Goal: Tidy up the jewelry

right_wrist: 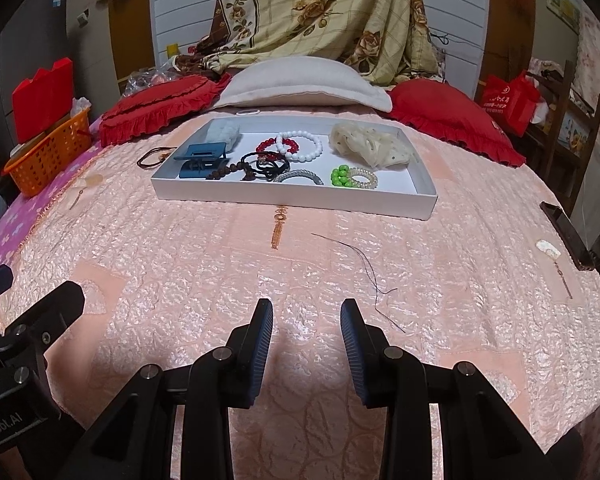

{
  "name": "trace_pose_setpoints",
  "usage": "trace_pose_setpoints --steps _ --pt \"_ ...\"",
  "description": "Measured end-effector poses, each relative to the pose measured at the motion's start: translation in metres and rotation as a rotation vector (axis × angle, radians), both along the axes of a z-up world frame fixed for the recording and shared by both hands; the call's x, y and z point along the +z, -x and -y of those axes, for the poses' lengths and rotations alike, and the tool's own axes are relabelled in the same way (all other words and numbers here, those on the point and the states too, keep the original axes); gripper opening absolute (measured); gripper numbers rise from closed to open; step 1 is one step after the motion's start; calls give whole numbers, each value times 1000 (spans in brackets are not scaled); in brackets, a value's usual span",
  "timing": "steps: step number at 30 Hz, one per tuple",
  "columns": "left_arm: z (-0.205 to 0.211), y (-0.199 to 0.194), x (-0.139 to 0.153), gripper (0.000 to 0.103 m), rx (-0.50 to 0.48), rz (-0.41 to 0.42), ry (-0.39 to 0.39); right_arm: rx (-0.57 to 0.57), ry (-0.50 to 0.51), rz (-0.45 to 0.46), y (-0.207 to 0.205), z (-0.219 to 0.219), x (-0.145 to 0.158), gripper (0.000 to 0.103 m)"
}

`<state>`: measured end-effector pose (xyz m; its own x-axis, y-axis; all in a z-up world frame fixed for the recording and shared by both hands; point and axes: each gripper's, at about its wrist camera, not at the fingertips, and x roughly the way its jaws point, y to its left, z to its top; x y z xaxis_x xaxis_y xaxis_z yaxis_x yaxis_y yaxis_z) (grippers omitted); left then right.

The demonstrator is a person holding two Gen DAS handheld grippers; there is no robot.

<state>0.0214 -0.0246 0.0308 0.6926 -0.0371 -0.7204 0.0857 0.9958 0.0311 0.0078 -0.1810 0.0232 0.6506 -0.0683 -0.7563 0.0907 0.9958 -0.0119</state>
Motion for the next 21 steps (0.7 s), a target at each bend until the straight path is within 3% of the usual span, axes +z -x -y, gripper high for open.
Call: trace_pose_setpoints --steps 21 --pt "-2 -3 -6 102 0 -36 23 -4 -2 -11 -1 1 -2 34"
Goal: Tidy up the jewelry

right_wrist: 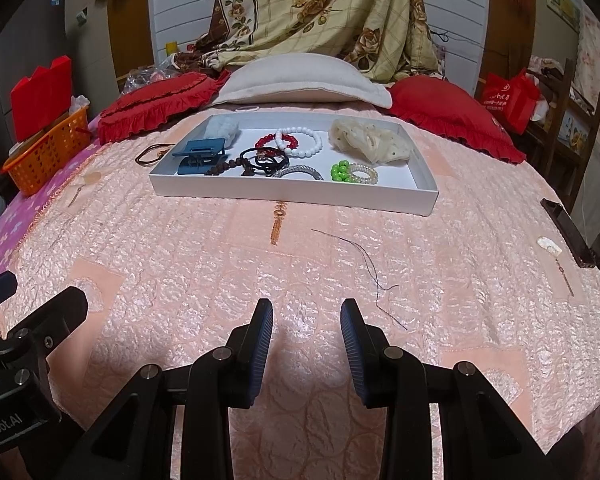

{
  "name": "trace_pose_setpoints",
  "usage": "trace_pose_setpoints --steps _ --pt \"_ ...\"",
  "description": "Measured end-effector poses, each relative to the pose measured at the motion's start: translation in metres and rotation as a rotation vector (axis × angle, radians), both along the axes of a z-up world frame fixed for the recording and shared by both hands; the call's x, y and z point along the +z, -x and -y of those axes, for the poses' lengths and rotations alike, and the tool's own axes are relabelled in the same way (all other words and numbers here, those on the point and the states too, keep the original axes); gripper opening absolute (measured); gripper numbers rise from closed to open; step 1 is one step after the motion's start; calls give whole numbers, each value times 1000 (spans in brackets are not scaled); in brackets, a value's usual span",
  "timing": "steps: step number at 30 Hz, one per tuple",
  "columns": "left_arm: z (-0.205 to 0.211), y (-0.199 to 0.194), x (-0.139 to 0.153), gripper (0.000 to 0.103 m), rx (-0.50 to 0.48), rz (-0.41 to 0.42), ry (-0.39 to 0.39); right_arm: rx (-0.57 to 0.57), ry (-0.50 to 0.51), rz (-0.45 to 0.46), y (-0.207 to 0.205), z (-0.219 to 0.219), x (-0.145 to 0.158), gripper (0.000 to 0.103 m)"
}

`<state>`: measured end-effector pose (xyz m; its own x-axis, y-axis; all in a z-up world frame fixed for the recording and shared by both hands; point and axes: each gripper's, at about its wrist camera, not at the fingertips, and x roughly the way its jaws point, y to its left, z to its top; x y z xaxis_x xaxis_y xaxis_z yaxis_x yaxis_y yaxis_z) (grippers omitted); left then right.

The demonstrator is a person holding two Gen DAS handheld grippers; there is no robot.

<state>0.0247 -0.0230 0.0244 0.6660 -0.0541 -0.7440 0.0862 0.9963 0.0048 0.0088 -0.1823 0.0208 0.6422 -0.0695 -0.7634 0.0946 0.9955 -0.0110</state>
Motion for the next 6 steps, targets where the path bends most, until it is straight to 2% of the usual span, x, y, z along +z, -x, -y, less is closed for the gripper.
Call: trace_pose_setpoints --steps 6 --pt "-2 0 1 102 16 6 -8 -3 0 -12 -2 1 -2 34"
